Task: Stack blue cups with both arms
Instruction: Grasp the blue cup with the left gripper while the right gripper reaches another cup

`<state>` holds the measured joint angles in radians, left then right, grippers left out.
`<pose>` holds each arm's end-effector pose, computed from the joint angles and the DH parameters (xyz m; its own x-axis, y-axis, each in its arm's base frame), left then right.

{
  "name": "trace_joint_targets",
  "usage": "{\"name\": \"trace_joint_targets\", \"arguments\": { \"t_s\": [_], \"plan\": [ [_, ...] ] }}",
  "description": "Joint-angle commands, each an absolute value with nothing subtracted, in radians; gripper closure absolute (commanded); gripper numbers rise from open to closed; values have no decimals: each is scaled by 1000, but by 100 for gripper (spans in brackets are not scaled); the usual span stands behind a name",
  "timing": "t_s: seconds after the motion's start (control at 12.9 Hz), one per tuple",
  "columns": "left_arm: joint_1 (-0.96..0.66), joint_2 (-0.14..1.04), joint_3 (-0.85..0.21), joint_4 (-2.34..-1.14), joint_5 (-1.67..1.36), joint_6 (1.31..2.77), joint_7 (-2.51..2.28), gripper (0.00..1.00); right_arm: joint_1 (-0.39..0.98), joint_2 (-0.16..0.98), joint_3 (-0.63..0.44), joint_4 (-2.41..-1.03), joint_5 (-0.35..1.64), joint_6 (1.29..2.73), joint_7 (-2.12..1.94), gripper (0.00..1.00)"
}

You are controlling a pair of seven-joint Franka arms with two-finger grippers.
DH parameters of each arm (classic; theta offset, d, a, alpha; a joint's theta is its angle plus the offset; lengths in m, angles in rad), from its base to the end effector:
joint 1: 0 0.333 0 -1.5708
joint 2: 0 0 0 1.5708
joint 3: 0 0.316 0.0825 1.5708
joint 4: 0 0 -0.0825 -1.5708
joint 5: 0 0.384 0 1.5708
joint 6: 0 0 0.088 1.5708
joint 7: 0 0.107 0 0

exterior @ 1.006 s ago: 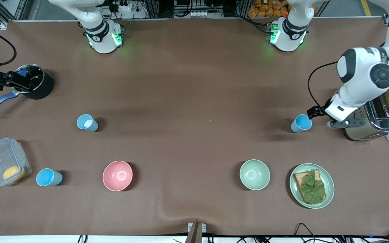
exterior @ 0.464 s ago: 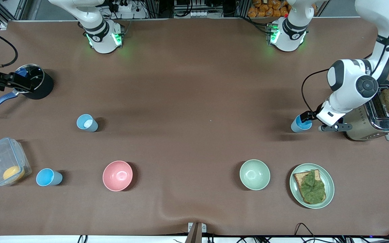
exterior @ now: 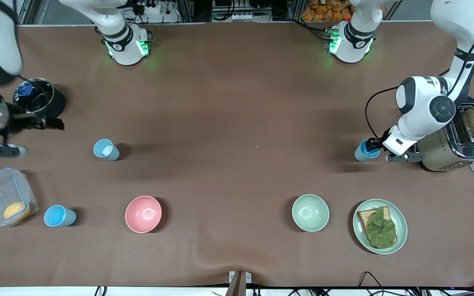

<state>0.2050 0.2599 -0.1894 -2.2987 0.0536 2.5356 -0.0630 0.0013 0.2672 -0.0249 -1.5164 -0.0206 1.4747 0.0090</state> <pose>0.5271 0.0062 0.2355 0.9990 0.0399 -0.0182 0.0402 -0.9990 0.0175 0.6069 -0.0151 0.4869 0.9522 -0.0346 -0.3036 -0.0269 -0.9992 0.0294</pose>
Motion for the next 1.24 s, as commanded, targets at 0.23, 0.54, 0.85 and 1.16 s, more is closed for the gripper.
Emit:
{"name": "trace_joint_targets", "arguments": {
  "t_s": [0.23, 0.54, 0.85, 1.16],
  "plan": [
    [210, 268, -199, -2292, 52, 2554, -63, 100, -6, 307, -28, -1807, -31, 1860, -6, 0],
    [204, 238, -212, -2287, 52, 2551, -74, 100, -61, 350, -28, -1888, -32, 1998, -128, 0],
    [204, 203, -293, -2280, 48, 2539, -197, 100, -81, 370, -26, -1959, -31, 2078, -183, 0],
    [204, 155, -328, -2169, 51, 2347, -268, 100, -78, 417, -25, -1962, -25, 2079, -183, 0]
  ]
}}
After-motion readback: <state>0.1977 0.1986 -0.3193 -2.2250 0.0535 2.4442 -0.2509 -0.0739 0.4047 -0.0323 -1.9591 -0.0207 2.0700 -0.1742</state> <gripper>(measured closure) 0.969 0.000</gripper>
